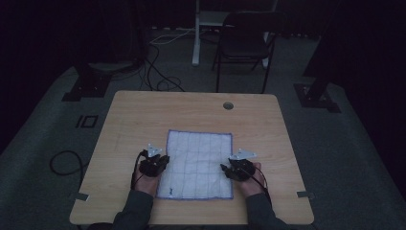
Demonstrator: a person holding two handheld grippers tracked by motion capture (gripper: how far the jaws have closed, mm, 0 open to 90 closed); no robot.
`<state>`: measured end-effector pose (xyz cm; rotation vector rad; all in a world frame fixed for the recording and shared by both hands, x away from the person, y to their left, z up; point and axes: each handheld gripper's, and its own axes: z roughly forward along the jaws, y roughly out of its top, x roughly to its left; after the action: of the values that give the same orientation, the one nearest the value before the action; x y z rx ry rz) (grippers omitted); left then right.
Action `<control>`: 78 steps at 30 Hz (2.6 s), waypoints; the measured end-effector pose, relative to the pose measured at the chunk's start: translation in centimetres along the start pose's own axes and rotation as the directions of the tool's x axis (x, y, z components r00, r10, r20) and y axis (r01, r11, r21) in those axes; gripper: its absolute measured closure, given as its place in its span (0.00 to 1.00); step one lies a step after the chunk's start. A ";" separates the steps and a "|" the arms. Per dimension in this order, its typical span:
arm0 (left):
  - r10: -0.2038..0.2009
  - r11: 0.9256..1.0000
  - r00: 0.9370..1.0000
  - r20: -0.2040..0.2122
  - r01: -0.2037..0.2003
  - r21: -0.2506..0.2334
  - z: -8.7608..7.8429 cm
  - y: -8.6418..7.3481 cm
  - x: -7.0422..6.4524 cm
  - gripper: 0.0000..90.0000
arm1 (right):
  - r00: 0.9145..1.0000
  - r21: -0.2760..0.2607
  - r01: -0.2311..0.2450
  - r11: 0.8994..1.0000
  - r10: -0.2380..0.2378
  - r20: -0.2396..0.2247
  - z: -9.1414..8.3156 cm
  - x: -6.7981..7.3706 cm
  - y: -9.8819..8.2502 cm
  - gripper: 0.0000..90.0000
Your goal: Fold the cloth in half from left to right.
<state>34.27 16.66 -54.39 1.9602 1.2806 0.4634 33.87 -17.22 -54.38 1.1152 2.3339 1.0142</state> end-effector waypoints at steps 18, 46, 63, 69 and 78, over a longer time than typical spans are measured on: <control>-0.032 0.999 0.999 0.039 0.033 -0.033 -0.7 0.1 -0.1 0.97 | 1.000 -0.021 -0.015 1.000 0.016 0.027 -1.5 -0.3 -0.2 0.58; 0.037 0.989 0.972 0.231 -0.003 -0.146 -3.2 4.0 -2.8 0.97 | 0.998 -0.011 -0.034 0.999 0.035 0.054 -2.9 -1.8 -1.4 0.59; 0.054 0.985 0.956 0.289 -0.005 -0.170 -3.1 5.9 -4.6 0.97 | 0.998 -0.063 -0.034 0.997 0.038 0.052 -2.5 -1.3 -0.8 0.60; 0.059 0.986 0.950 0.308 -0.007 -0.168 -2.7 6.3 -5.2 0.97 | 0.998 -0.062 -0.042 0.997 0.045 0.047 -2.4 -1.3 -0.8 0.59; 0.056 0.985 0.932 0.357 0.007 -0.171 -1.9 6.7 -6.4 0.97 | 0.998 0.005 -0.052 0.999 0.052 0.033 -1.5 -1.6 -1.4 0.59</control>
<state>34.48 10.08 -47.59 1.8154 0.9514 0.2013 33.30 -19.75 -54.34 1.1911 2.2949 1.0004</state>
